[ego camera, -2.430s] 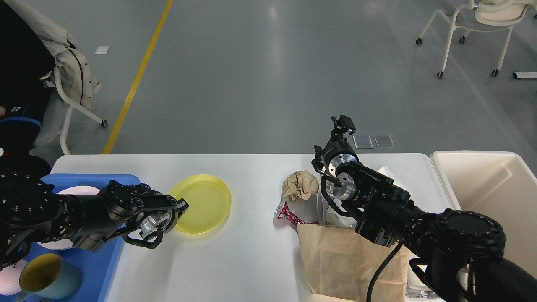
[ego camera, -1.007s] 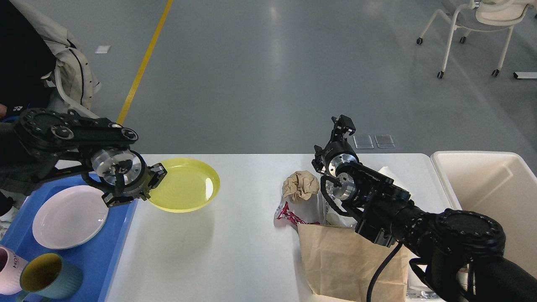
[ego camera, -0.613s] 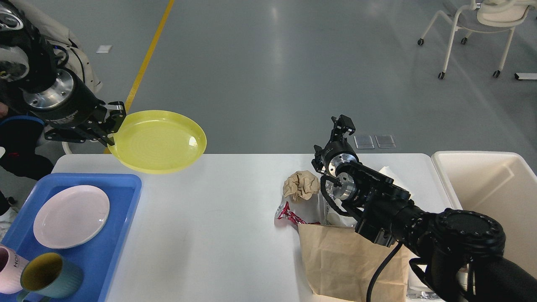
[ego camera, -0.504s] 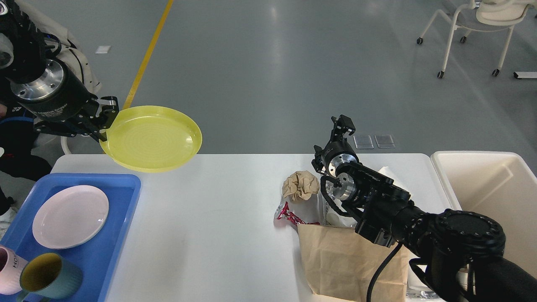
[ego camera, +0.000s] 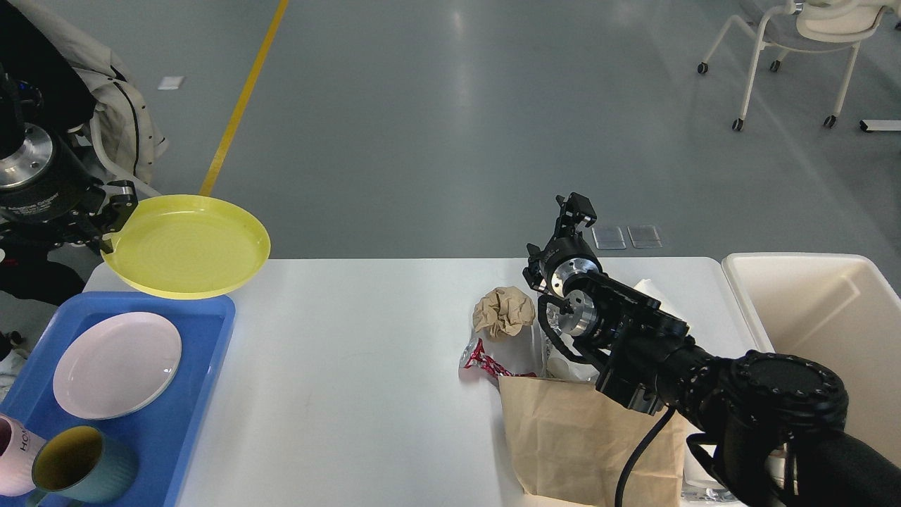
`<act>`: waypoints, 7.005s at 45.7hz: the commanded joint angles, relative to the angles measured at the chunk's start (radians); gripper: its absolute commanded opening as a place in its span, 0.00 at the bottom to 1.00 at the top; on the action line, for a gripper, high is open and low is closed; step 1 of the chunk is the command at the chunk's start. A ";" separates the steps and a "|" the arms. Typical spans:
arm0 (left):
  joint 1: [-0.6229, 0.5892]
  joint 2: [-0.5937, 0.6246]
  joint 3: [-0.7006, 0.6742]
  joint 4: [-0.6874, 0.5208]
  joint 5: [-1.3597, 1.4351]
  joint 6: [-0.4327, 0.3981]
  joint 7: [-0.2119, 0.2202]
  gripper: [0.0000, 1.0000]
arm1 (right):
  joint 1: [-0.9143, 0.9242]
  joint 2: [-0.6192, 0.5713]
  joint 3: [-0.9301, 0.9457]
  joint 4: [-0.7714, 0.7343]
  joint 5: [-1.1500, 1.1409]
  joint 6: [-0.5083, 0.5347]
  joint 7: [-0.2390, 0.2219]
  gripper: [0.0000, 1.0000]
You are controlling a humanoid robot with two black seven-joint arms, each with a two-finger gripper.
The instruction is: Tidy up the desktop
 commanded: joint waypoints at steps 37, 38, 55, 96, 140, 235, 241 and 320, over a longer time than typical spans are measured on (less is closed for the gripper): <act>0.591 -0.107 -0.010 0.262 0.019 0.560 -0.013 0.00 | 0.000 0.000 0.000 0.000 0.000 0.000 0.000 1.00; 0.600 -0.116 -0.011 0.262 0.019 0.574 -0.013 0.00 | 0.000 0.000 0.000 0.000 0.000 0.000 0.000 1.00; 0.668 -0.142 -0.106 0.262 0.019 0.621 -0.013 0.00 | 0.000 0.000 0.000 0.000 0.000 0.000 0.000 1.00; 0.699 -0.159 -0.142 0.330 0.021 0.623 -0.014 0.38 | 0.000 0.000 0.000 -0.002 0.000 0.000 0.000 1.00; 0.688 -0.095 -0.299 0.313 0.018 0.606 -0.013 0.96 | 0.000 0.000 0.000 -0.002 0.000 0.000 0.000 1.00; 1.447 -0.580 -2.027 0.601 -0.311 0.095 -0.818 0.97 | 0.000 0.000 0.000 -0.002 0.000 0.000 0.000 1.00; 1.456 -0.581 -2.027 0.601 -0.311 0.081 -0.837 0.97 | 0.000 0.000 0.000 -0.002 0.000 0.000 0.000 1.00; 1.473 -0.600 -2.030 0.601 -0.312 0.034 -0.837 0.97 | -0.002 0.000 0.000 -0.002 0.000 0.000 0.000 1.00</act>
